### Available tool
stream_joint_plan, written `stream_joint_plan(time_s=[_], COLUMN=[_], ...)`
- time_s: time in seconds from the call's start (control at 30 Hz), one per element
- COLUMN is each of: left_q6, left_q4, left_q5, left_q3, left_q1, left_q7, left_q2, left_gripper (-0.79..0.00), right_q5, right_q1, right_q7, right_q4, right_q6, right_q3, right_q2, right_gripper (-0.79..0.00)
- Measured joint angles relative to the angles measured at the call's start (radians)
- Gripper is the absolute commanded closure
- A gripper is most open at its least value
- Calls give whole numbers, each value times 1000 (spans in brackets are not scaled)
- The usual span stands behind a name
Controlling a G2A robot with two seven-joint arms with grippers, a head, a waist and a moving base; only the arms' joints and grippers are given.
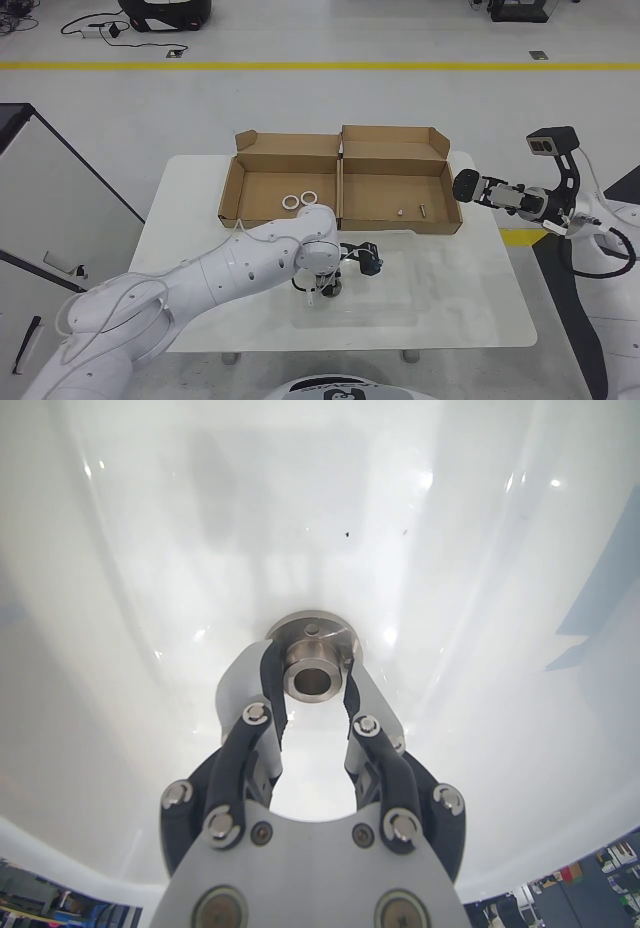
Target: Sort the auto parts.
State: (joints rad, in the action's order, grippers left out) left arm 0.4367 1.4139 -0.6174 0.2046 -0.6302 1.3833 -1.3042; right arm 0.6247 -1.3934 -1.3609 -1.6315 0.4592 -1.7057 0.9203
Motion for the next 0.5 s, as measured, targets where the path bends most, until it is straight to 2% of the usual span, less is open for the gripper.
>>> stream_joint_plan(time_s=[0.17,0.2,0.27,0.5], left_q6=[0,0,0,4], left_q4=[-7,-8,-10,-11], left_q5=[-1,-2,-2,0], left_q3=[2,2,4,13], left_q1=[0,0,-1,-4], left_q7=[0,0,0,-8], left_q2=[-3,-4,-6,-10], left_gripper=[-222,-179,0,0], right_q5=[0,0,0,0], right_q1=[0,0,0,0], right_q7=[0,0,0,0], right_q4=[0,0,0,0], right_q6=[0,0,0,0], right_q3=[0,0,0,0], right_q2=[0,0,0,0], right_gripper=[-785,-785,-785,-785])
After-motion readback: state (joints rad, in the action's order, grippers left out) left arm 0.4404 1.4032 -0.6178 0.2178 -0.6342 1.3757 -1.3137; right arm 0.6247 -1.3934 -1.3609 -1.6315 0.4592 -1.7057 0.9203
